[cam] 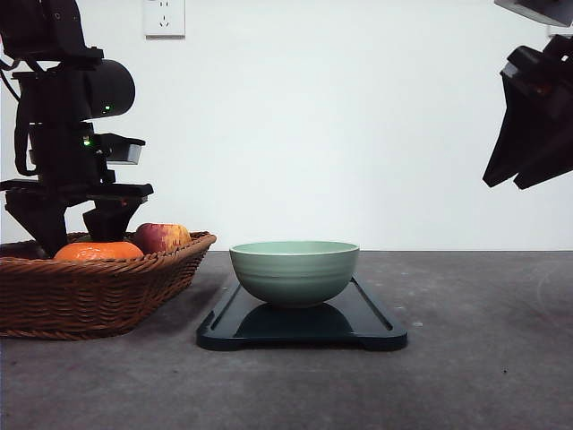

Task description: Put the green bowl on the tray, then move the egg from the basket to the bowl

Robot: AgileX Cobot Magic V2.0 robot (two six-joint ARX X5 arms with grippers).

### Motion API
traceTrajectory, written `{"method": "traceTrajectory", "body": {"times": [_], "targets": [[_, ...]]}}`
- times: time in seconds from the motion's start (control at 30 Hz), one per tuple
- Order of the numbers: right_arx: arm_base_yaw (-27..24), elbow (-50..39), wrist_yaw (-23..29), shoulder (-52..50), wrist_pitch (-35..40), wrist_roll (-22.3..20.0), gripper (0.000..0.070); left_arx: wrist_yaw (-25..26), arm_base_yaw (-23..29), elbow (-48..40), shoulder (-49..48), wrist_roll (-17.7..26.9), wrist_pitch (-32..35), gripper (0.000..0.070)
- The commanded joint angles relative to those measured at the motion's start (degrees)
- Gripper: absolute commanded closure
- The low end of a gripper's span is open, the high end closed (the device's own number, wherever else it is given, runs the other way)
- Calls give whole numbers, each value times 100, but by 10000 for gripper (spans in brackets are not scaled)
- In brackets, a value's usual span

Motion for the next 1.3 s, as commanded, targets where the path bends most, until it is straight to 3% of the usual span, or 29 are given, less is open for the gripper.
{"method": "traceTrajectory", "body": {"times": [0.0,1.27], "targets": [[20,55,-2,50,81,-41,435,-37,3,120,117,20,26,268],[20,55,-2,50,149,-22,435,-33,50,120,330,-140,-41,280]]}}
